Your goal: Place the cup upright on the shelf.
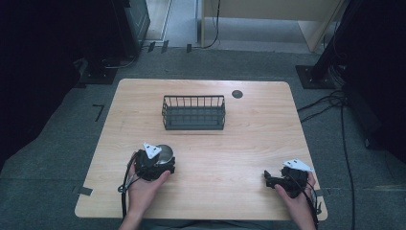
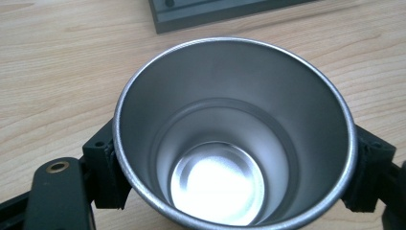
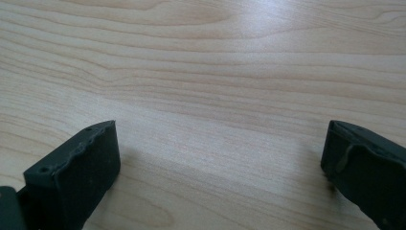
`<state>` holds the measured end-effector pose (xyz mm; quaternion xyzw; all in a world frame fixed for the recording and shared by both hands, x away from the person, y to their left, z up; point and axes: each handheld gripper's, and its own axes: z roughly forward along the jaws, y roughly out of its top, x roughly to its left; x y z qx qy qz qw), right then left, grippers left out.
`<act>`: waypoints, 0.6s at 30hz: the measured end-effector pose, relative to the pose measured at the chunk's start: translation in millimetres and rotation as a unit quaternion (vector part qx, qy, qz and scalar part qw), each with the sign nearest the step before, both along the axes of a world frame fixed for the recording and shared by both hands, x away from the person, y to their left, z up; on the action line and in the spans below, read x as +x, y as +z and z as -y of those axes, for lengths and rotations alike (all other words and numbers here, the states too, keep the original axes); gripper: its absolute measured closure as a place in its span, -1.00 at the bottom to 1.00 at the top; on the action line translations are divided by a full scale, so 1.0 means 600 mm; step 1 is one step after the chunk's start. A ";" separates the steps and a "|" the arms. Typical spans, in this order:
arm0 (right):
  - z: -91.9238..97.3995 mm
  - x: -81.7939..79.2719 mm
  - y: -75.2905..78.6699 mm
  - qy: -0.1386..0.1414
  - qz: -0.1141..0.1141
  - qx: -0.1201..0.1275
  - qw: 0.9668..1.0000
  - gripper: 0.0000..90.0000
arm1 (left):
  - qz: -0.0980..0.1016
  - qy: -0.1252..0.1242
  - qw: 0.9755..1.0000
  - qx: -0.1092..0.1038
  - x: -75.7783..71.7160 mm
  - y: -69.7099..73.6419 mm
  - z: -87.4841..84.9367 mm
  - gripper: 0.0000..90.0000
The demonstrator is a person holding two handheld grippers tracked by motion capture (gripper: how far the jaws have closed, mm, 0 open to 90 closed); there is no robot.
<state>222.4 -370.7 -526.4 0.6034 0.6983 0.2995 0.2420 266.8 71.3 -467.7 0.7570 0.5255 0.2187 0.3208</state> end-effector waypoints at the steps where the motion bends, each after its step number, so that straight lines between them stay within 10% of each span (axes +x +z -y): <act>1: 0.000 0.000 0.000 0.000 0.000 0.000 1.000 -1.00 | 0.000 0.000 1.000 0.000 0.000 0.000 0.000 -0.59; 18: 0.000 0.000 0.000 0.000 0.000 0.000 1.000 -1.00 | 0.008 -0.009 1.000 -0.016 0.027 0.036 0.002 -0.58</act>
